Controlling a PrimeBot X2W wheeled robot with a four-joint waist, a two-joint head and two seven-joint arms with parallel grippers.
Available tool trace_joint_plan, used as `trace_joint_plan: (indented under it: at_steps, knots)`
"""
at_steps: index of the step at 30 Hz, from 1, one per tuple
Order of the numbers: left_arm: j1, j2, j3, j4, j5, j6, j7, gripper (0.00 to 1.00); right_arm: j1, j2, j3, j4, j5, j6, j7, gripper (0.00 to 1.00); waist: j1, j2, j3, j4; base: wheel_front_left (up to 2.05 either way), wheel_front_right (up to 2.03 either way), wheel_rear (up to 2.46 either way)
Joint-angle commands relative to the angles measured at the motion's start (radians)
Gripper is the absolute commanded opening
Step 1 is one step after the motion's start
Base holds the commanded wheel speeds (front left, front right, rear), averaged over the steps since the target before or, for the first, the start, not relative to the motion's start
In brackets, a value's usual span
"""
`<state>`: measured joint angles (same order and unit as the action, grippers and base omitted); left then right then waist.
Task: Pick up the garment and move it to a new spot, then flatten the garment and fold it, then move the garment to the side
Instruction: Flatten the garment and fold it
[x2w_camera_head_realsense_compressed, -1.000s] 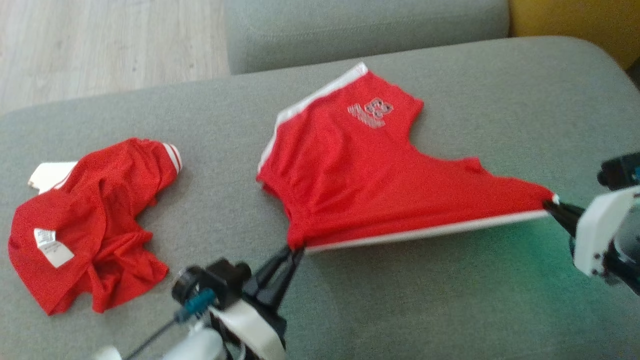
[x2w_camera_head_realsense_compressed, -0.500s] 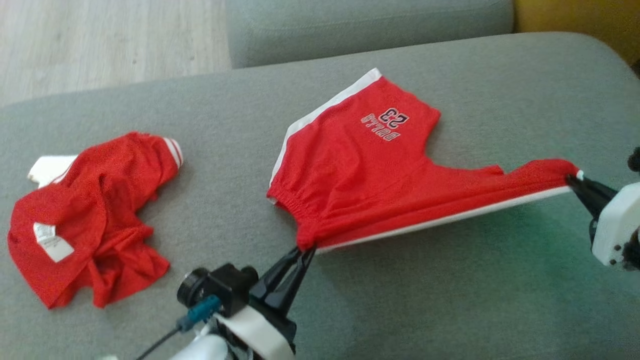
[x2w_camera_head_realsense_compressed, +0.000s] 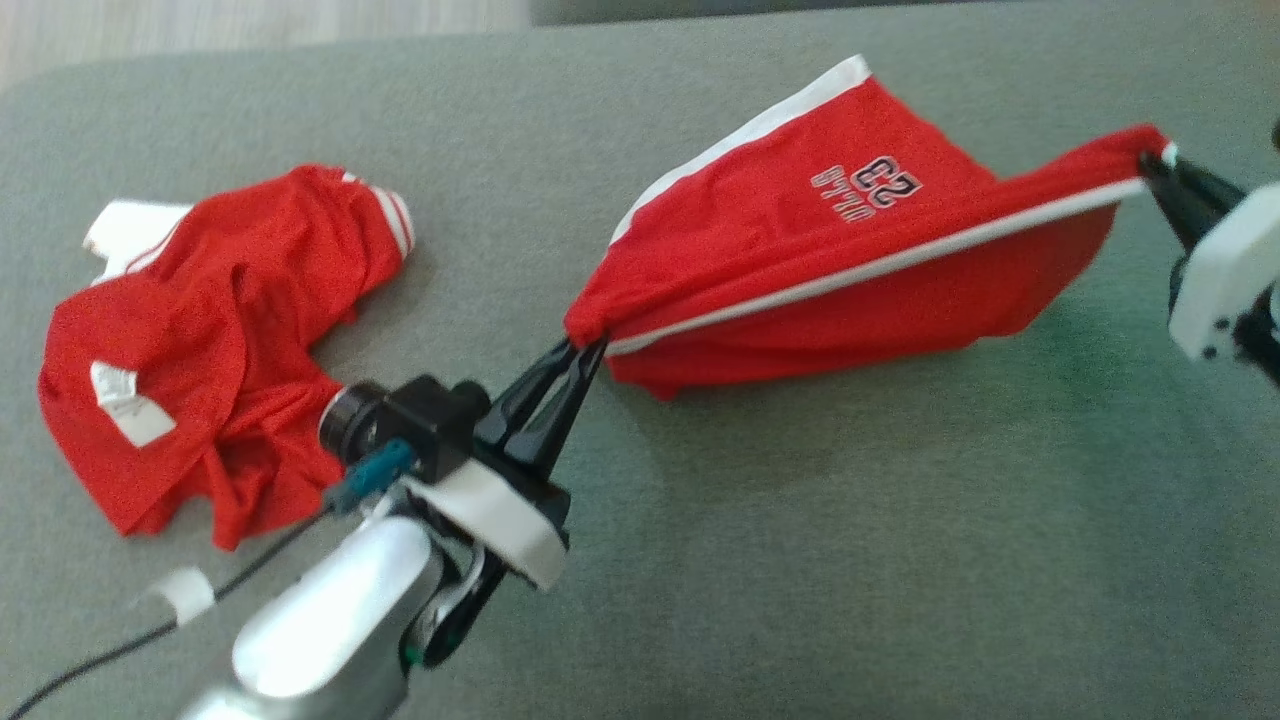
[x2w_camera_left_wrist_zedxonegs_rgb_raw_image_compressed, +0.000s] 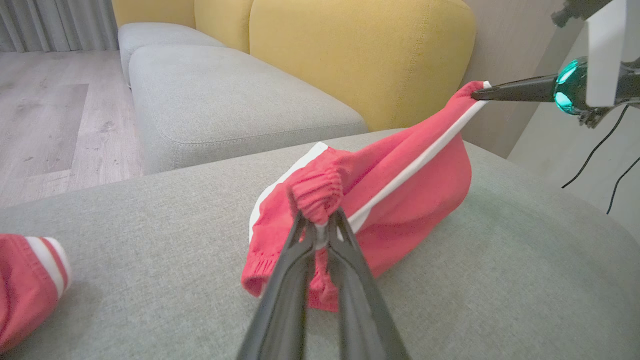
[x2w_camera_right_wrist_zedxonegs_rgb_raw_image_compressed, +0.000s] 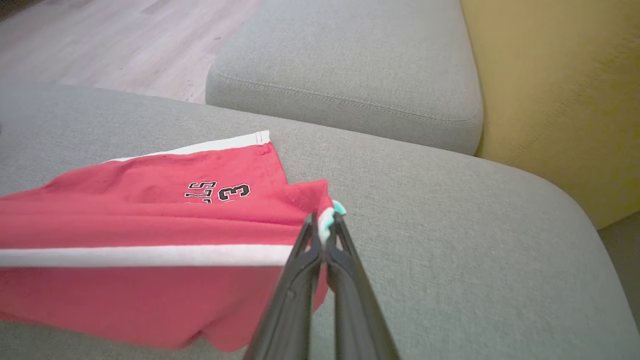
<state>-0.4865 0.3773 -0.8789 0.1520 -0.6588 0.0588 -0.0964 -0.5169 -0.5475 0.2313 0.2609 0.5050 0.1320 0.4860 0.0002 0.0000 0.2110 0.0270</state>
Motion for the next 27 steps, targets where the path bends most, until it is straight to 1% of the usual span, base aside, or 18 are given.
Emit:
trace_joint_plan:
  at_steps: [1,12,18,25,26,27]
  knots:
    - [-0.065,0.016,0.046,-0.010,0.009,-0.009,0.001,0.00,-0.051,-0.024,0.008,-0.008,-0.016,-0.001,0.005,0.00,-0.0002,0.0000,0.041,0.037,0.00,0.00,0.00]
    - [-0.229,-0.071,0.036,0.125,0.014,-0.073,0.003,0.00,-0.313,-0.013,0.115,0.178,-0.067,-0.001,-0.032,0.00,-0.0002,0.0000,0.174,0.132,0.00,0.00,0.00]
    - [-0.292,-0.121,0.021,0.206,0.022,-0.103,-0.012,0.00,-0.407,-0.015,0.176,0.271,-0.071,-0.001,-0.067,0.00,-0.0002,0.0000,0.224,0.172,0.00,0.00,0.00]
    - [-0.337,-0.170,0.010,0.292,0.025,-0.118,-0.040,0.00,-0.483,-0.009,0.231,0.367,-0.066,-0.001,-0.123,0.00,-0.0002,0.0000,0.251,0.197,0.00,0.00,0.00]
    - [-0.345,-0.179,0.009,0.313,0.024,-0.120,-0.045,0.18,-0.495,-0.006,0.242,0.399,-0.059,-0.001,-0.132,0.00,-0.0002,0.0000,0.255,0.199,0.00,0.00,0.00]
    - [-0.348,-0.182,0.009,0.323,0.023,-0.120,-0.047,0.64,-0.503,-0.006,0.244,0.416,-0.062,-0.001,-0.140,0.42,-0.0002,0.0000,0.257,0.199,0.00,0.00,0.00]
